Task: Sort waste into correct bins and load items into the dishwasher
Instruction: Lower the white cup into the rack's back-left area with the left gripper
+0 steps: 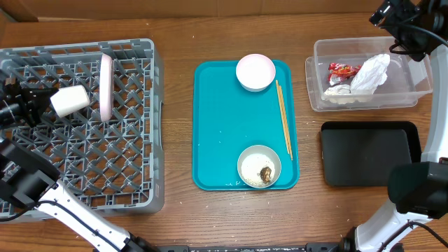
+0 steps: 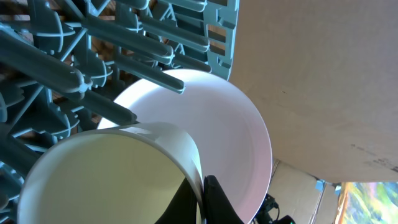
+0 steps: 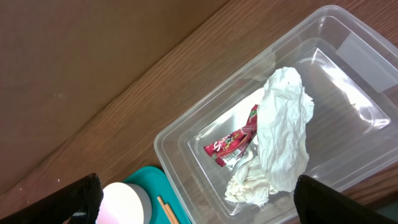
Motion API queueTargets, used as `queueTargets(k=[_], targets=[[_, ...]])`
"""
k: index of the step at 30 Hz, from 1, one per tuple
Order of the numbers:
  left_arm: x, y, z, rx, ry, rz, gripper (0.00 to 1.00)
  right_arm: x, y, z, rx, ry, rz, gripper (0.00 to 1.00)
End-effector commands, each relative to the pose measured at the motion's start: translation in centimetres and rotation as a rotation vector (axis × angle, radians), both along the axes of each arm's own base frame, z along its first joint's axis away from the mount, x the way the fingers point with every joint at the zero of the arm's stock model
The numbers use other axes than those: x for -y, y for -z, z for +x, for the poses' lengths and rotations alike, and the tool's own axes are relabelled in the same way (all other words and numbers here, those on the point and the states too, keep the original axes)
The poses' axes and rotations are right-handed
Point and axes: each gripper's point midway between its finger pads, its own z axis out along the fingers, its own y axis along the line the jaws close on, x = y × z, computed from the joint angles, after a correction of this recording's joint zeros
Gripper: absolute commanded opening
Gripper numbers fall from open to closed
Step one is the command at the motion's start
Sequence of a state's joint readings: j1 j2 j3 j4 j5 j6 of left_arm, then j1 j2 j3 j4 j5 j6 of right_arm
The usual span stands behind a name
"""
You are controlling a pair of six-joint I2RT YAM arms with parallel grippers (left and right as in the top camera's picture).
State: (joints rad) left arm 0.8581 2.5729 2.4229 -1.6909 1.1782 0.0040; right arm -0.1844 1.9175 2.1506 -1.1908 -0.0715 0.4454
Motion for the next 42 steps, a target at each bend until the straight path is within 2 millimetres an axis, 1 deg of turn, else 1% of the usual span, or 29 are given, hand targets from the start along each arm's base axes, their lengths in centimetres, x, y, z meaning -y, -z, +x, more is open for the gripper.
queueTargets(k=[1, 3, 6, 9, 10, 12, 13, 15, 16, 17, 19, 22, 26, 28, 29, 30, 31, 32, 34, 37, 38, 40, 42], targets=[[-0.3, 3.5, -1.7, -0.113, 0.057, 0.093, 0.04, 0.1, -1.3, -0.2, 0.032, 0.010, -0.004, 1.00], [-0.6, 4.7, -2.6, -0.183, 0.082, 0.145, 0.04, 0.1, -1.3, -0.2, 0.032, 0.010, -0.004, 1.00], [-1.4, 6.7, -4.5, -0.347, 0.088, 0.206, 0.04, 0.1, -1.3, -0.2, 0.032, 0.010, -0.004, 1.00], [-2.0, 7.2, -5.3, -0.396, 0.079, 0.224, 0.05, 0.1, -1.3, -0.2, 0.032, 0.010, -0.004, 1.00], [-2.2, 7.2, -5.5, -0.397, 0.074, 0.223, 0.07, 0.1, -1.3, -0.2, 0.032, 0.010, -0.004, 1.00], [-2.6, 7.3, -5.9, -0.404, 0.067, 0.227, 0.19, 0.1, -1.3, -0.2, 0.032, 0.010, -0.004, 1.00], [-2.9, 7.5, -6.2, -0.423, 0.065, 0.236, 0.32, 0.1, -1.3, -0.2, 0.032, 0.010, -0.004, 1.00], [-3.6, 8.2, -7.3, -0.494, 0.061, 0.268, 0.50, 0.1, -1.3, -0.2, 0.032, 0.010, -0.004, 1.00], [-3.9, 8.5, -7.9, -0.527, 0.061, 0.286, 0.55, 0.1, -1.3, -0.2, 0.032, 0.010, -0.004, 1.00], [-4.3, 8.7, -8.4, -0.551, 0.065, 0.307, 0.57, 0.1, -1.3, -0.2, 0.032, 0.010, -0.004, 1.00], [-4.7, 8.7, -9.1, -0.592, 0.052, 0.328, 0.56, 0.1, -1.3, -0.2, 0.032, 0.010, -0.004, 1.00], [-5.1, 7.1, -9.1, -0.573, 0.026, 0.348, 0.55, 0.1, -1.3, -0.2, 0.032, 0.010, -0.004, 1.00], [-5.9, 3.4, -9.2, -0.530, -0.032, 0.410, 0.54, 0.1, -1.3, -0.2, 0.032, 0.010, -0.004, 1.00], [-6.2, 1.1, -9.2, -0.503, -0.068, 0.448, 0.50, 0.1, -1.3, -0.2, 0.032, 0.010, -0.004, 1.00], [-6.2, 0.0, -9.1, -0.489, -0.081, 0.464, 0.45, 0.1, -1.3, -0.2, 0.032, 0.010, -0.004, 1.00], [-6.0, -1.2, -9.1, -0.471, -0.092, 0.481, 0.33, 0.1, -1.3, -0.2, 0.032, 0.010, -0.004, 1.00], [-5.8, -2.2, -9.0, -0.453, -0.100, 0.494, 0.15, 0.1, -1.3, -0.2, 0.032, 0.010, -0.004, 1.00], [-5.3, -3.5, -8.8, -0.430, -0.106, 0.509, 0.04, 0.1, -1.3, -0.2, 0.032, 0.010, -0.004, 1.00], [-4.3, -5.7, -8.0, -0.374, -0.105, 0.542, 0.04, 0.1, -1.3, -0.2, 0.032, 0.010, -0.004, 1.00], [-2.6, -7.8, -6.7, -0.309, -0.078, 0.601, 0.04, 0.1, -1.3, -0.2, 0.032, 0.010, -0.004, 1.00], [-1.8, -8.1, -6.0, -0.297, -0.059, 0.625, 0.04, 0.1, -1.3, -0.2, 0.032, 0.010, -0.004, 1.00], [-0.5, -8.0, -4.8, -0.286, -0.013, 0.664, 0.04, 0.1, -1.3, -0.2, 0.032, 0.010, -0.004, 1.00], [0.5, -7.1, -3.8, -0.316, 0.038, 0.732, 0.04, 0.1, -1.3, -0.2, 0.032, 0.010, -0.004, 1.00]])
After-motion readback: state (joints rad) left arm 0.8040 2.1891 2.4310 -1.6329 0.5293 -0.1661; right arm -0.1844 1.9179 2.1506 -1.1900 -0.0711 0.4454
